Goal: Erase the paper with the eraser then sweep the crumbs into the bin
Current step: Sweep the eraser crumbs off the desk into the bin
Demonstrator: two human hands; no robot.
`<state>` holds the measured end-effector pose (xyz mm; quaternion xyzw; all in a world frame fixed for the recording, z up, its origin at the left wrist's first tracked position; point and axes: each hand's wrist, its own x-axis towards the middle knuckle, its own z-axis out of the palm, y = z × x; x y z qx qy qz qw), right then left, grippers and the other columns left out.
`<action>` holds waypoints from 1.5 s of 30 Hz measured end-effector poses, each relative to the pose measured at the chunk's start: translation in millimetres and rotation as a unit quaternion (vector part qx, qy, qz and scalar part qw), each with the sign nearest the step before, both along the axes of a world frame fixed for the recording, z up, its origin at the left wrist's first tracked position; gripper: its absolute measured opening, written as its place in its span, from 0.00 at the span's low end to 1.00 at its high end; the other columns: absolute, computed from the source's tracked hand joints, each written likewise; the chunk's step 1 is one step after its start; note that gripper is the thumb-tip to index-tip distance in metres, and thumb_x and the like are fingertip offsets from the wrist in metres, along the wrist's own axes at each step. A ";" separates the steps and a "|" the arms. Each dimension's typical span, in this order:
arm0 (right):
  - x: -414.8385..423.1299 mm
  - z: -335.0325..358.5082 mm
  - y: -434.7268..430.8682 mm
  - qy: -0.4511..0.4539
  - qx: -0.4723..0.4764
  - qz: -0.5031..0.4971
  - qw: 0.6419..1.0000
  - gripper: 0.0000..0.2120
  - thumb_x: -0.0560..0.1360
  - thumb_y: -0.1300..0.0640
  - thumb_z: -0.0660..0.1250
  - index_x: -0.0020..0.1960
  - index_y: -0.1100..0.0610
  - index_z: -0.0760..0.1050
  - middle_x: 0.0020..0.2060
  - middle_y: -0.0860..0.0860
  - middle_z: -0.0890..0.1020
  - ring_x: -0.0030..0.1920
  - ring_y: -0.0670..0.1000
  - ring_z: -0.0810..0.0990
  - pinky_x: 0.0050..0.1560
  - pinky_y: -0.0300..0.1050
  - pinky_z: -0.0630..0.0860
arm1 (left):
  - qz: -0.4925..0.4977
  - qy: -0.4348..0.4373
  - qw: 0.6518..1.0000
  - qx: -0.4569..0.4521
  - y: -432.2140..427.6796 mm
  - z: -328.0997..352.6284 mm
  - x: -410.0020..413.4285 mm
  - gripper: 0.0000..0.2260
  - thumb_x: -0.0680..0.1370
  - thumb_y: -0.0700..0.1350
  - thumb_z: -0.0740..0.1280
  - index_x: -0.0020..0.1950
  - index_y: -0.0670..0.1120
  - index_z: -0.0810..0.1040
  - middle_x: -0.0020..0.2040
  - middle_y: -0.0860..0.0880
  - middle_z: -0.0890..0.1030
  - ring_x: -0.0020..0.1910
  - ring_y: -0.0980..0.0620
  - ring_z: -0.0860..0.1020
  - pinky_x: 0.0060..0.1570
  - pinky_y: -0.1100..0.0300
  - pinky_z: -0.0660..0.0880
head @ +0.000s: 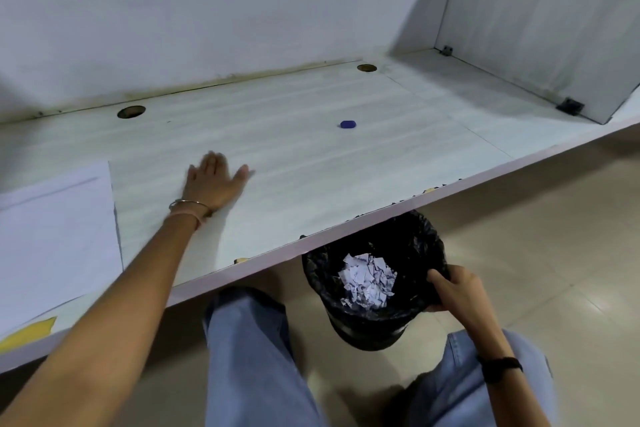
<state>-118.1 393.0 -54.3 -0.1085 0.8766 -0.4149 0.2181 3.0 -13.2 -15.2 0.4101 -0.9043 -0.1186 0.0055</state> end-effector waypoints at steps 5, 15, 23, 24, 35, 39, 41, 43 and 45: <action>-4.3 -4.9 -7.1 -0.007 0.002 -0.006 1.000 0.10 0.77 0.61 0.61 0.37 0.62 0.68 0.31 0.61 0.80 0.26 0.54 0.83 0.34 0.51 0.71 | -0.256 0.021 0.965 -0.056 84.6 -1.7 -53.4 0.45 0.75 0.71 0.43 0.76 0.35 0.57 0.77 0.36 0.59 0.76 0.43 0.59 0.74 0.51 0.56; -10.8 -1.3 -8.3 -0.006 0.021 0.005 1.000 0.11 0.77 0.62 0.61 0.36 0.61 0.66 0.27 0.57 0.80 0.26 0.53 0.83 0.30 0.46 0.70 | -0.410 0.087 0.907 0.047 131.5 10.9 -55.1 0.34 0.81 0.61 0.47 0.80 0.41 0.44 0.78 0.50 0.42 0.76 0.59 0.41 0.75 0.57 0.38; -13.7 -5.4 -11.0 -0.008 0.008 -0.015 1.000 0.10 0.76 0.61 0.60 0.37 0.63 0.68 0.29 0.60 0.83 0.26 0.53 0.83 0.40 0.59 0.78 | -0.090 0.014 0.996 -0.020 -11.5 -7.3 -99.4 0.38 0.81 0.66 0.45 0.80 0.39 0.49 0.80 0.41 0.49 0.79 0.46 0.47 0.76 0.49 0.44; -13.5 -5.8 -11.1 -0.011 0.006 -0.018 1.000 0.10 0.76 0.61 0.61 0.37 0.63 0.69 0.29 0.59 0.83 0.27 0.54 0.83 0.41 0.60 0.78 | -0.106 0.013 0.994 -0.025 -7.3 -4.3 -110.7 0.39 0.80 0.68 0.46 0.80 0.40 0.49 0.80 0.42 0.49 0.79 0.46 0.48 0.77 0.49 0.45; -20.4 1.5 -0.7 -0.009 -0.019 -0.051 0.998 0.11 0.77 0.64 0.61 0.36 0.62 0.69 0.29 0.56 0.80 0.27 0.56 0.84 0.38 0.60 0.79 | -0.532 -0.001 0.847 -0.021 177.3 -3.9 -122.2 0.44 0.73 0.73 0.36 0.80 0.44 0.42 0.80 0.46 0.43 0.79 0.53 0.43 0.77 0.57 0.40; -22.2 1.8 2.5 0.006 -0.013 -0.047 0.999 0.11 0.77 0.64 0.61 0.35 0.62 0.70 0.29 0.57 0.81 0.27 0.54 0.84 0.38 0.61 0.80 | -0.593 0.025 0.799 0.097 200.1 10.1 -97.8 0.34 0.78 0.64 0.43 0.79 0.50 0.38 0.78 0.55 0.37 0.76 0.61 0.38 0.74 0.63 0.32; -21.6 2.2 4.5 0.011 -0.005 -0.044 0.999 0.11 0.76 0.64 0.60 0.35 0.62 0.69 0.29 0.57 0.83 0.27 0.54 0.84 0.39 0.59 0.79 | -0.498 0.077 0.860 0.083 173.3 13.3 -103.5 0.33 0.79 0.63 0.43 0.79 0.49 0.39 0.79 0.53 0.39 0.76 0.59 0.38 0.76 0.53 0.35; -20.8 1.2 6.0 0.010 -0.004 -0.047 0.999 0.11 0.76 0.63 0.60 0.34 0.61 0.69 0.30 0.59 0.84 0.28 0.53 0.84 0.40 0.58 0.79 | -0.357 0.081 0.928 0.066 136.5 10.1 -110.4 0.36 0.79 0.67 0.39 0.80 0.45 0.44 0.80 0.49 0.42 0.77 0.55 0.39 0.77 0.47 0.39; -21.2 -2.8 8.8 0.001 -0.006 -0.056 0.998 0.11 0.75 0.62 0.60 0.34 0.61 0.69 0.30 0.59 0.84 0.28 0.53 0.84 0.40 0.59 0.79 | -0.305 0.046 0.950 0.041 122.6 0.8 -111.5 0.44 0.73 0.72 0.33 0.80 0.44 0.48 0.81 0.46 0.45 0.79 0.49 0.42 0.75 0.49 0.36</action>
